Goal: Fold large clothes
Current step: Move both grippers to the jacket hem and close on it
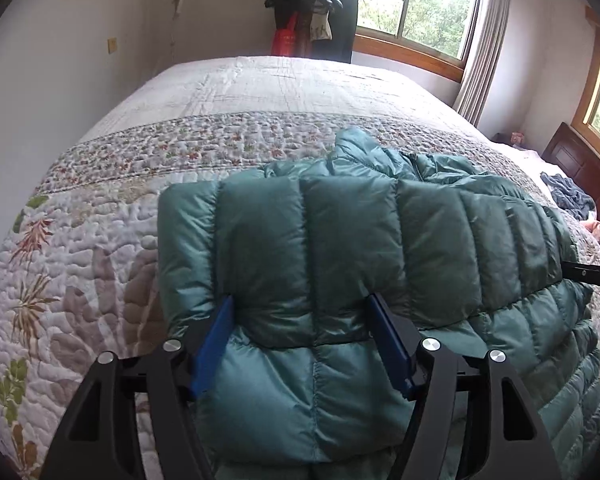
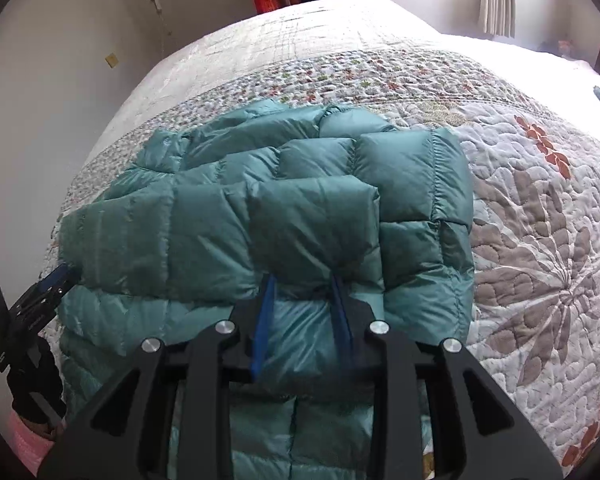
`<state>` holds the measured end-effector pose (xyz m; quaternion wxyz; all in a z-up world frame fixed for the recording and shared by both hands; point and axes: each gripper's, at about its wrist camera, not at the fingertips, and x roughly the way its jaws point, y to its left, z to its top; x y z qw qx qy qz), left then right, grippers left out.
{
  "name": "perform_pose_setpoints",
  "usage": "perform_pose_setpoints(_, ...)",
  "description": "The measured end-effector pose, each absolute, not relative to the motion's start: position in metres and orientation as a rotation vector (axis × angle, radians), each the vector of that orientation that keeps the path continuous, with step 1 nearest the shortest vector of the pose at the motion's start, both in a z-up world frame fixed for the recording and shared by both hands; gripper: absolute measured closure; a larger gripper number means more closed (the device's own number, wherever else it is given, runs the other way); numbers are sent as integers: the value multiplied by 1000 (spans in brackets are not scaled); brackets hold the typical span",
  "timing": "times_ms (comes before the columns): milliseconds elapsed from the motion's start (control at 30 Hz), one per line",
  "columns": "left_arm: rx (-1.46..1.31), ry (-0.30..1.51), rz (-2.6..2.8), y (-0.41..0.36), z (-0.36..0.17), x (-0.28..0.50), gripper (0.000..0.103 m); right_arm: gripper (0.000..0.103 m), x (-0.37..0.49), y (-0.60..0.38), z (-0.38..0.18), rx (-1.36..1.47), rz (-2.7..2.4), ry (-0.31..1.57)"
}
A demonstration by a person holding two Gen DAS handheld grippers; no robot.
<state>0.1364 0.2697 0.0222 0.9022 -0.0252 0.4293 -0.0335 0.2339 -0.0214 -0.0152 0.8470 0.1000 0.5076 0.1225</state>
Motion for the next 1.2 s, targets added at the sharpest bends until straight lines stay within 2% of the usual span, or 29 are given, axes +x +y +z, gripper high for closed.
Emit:
perform_pose_setpoints(67, -59, 876, -102, 277, 35, 117, 35, 69, 213, -25, -2, 202, 307, 1047)
perform_pose_setpoints(133, -71, 875, -143, 286, 47, 90, 32, 59, 188, -31, 7, 179, 330, 1025)
perform_pose_setpoints(167, -84, 880, -166, 292, 50, 76, 28, 57, 175, -34, 10, 166, 340, 1018)
perform_pose_setpoints(333, -86, 933, -183, 328, 51, -7, 23, 47, 97, -54, 10, 94, 379, 1022)
perform_pose_setpoints(700, -234, 1116, -251, 351, 11, -140, 22, 40, -49, -98, -19, 95, 305, 1100)
perform_pose_setpoints(1133, -325, 1160, -341, 337, -7, -161, 19, 37, -82, -110, -55, 216, 350, 1173)
perform_pose_setpoints(1200, -321, 1165, -337, 334, -7, -160, 22, 43, -82, -109, -55, 208, 351, 1166)
